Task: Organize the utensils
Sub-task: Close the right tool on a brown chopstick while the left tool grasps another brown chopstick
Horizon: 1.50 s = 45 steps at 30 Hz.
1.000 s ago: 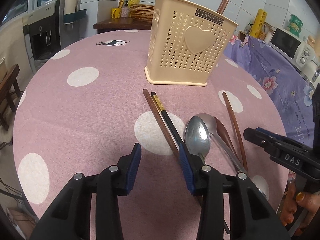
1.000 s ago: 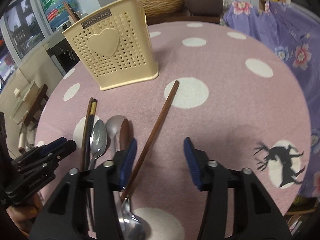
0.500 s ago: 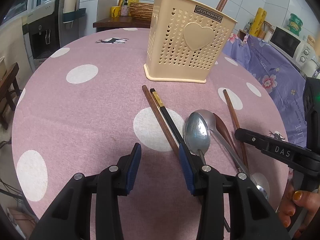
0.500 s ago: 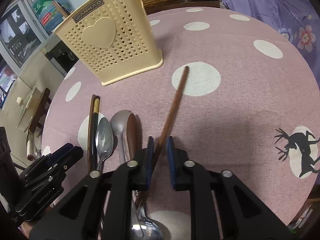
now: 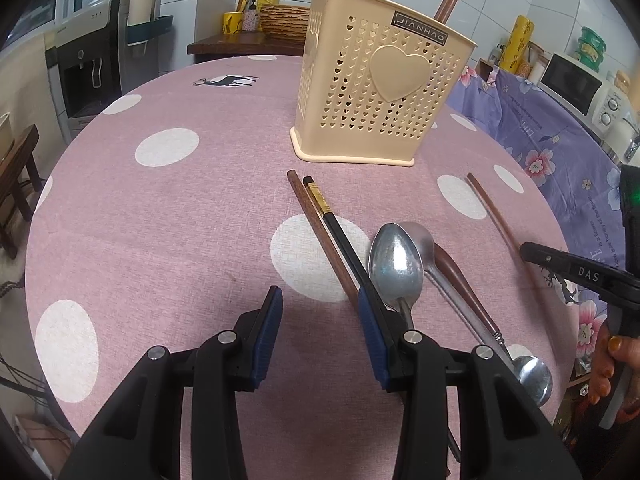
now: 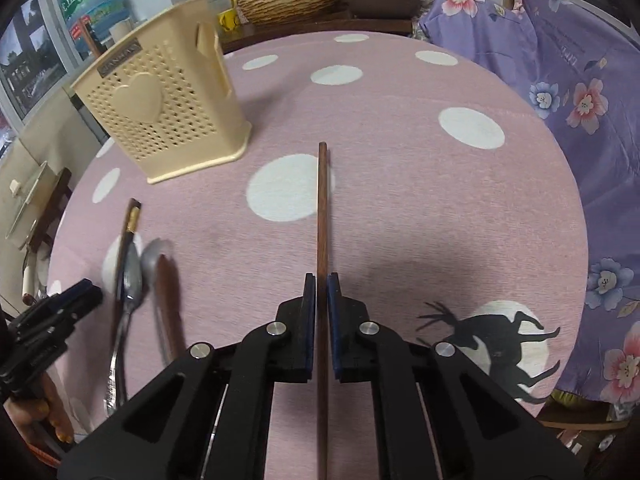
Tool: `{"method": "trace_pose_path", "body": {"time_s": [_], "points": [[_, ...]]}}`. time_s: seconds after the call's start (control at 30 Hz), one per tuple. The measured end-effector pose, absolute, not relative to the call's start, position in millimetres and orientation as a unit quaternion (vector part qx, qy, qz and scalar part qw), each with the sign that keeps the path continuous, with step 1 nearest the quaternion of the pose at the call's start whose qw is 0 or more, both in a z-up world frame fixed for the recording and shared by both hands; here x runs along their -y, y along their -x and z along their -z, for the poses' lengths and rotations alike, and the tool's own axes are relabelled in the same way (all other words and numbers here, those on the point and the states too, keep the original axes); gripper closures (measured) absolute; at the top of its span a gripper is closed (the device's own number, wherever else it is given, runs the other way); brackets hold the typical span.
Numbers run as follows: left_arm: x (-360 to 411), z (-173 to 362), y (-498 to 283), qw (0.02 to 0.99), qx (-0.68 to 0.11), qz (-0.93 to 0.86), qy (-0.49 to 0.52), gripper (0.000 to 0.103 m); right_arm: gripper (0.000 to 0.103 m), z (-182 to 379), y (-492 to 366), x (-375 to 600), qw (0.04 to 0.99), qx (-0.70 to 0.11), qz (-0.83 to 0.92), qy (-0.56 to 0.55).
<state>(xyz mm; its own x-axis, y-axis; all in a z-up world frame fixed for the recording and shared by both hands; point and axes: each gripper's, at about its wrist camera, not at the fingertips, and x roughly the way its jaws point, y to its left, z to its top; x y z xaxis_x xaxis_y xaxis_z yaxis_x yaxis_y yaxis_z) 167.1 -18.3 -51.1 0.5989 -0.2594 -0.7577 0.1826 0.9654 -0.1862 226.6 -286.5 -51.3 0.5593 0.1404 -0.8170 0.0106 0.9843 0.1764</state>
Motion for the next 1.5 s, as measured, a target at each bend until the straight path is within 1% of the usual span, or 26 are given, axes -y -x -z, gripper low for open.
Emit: {"method": "trace_pose_path", "body": {"time_s": [0.1, 0.13, 0.17, 0.2, 0.23, 0.27, 0.37, 0.53, 0.6, 0.67, 0.83, 1.03, 1.23, 1.3, 1.5], "points": [[18, 52, -168, 0.891, -0.434, 0.123, 0.05, 0.063, 0.095, 55, -226, 290, 0.882, -0.462, -0.039, -0.087], [18, 53, -169, 0.89, -0.436, 0.122, 0.051, 0.063, 0.092, 56, -226, 290, 0.883, -0.46, -0.04, -0.085], [18, 53, -170, 0.89, -0.437, 0.122, 0.053, 0.063, 0.083, 56, -226, 289, 0.885, -0.457, -0.041, -0.085], [18, 53, -171, 0.889, -0.438, 0.121, 0.054, 0.063, 0.076, 56, -226, 289, 0.886, -0.453, -0.042, -0.084], [18, 53, -171, 0.889, -0.439, 0.121, 0.055, 0.063, 0.061, 56, -225, 288, 0.888, -0.45, -0.042, -0.082], [19, 53, -172, 0.888, -0.439, 0.12, 0.056, 0.063, 0.052, 56, -225, 286, 0.892, -0.444, -0.04, -0.078], [23, 53, -174, 0.887, -0.441, 0.122, 0.054, 0.063, 0.052, 53, -221, 285, 0.899, -0.432, -0.031, -0.072], [39, 54, -176, 0.893, -0.437, 0.107, 0.012, 0.064, 0.052, 52, -218, 284, 0.9, -0.429, -0.032, -0.076], [42, 55, -175, 0.895, -0.435, 0.098, -0.008, 0.067, 0.05, 53, -217, 284, 0.899, -0.429, -0.033, -0.076], [40, 55, -175, 0.894, -0.436, 0.098, -0.013, 0.067, 0.048, 53, -216, 284, 0.9, -0.429, -0.031, -0.074], [24, 54, -178, 0.888, -0.448, 0.099, -0.01, 0.068, 0.045, 49, -216, 287, 0.905, -0.421, -0.025, -0.06], [7, 48, -198, 0.889, -0.449, 0.083, 0.037, 0.068, 0.045, 44, -229, 288, 0.91, -0.411, -0.027, -0.043], [8, 47, -223, 0.888, -0.456, 0.053, 0.034, 0.068, 0.045, 39, -251, 285, 0.916, -0.4, -0.033, -0.004], [5, 51, -227, 0.884, -0.463, 0.049, 0.048, 0.072, 0.046, 41, -259, 285, 0.914, -0.404, -0.037, 0.0], [8, 53, -228, 0.889, -0.454, 0.036, 0.053, 0.086, 0.062, 57, -285, 279, 0.901, -0.431, -0.036, 0.016]]}}
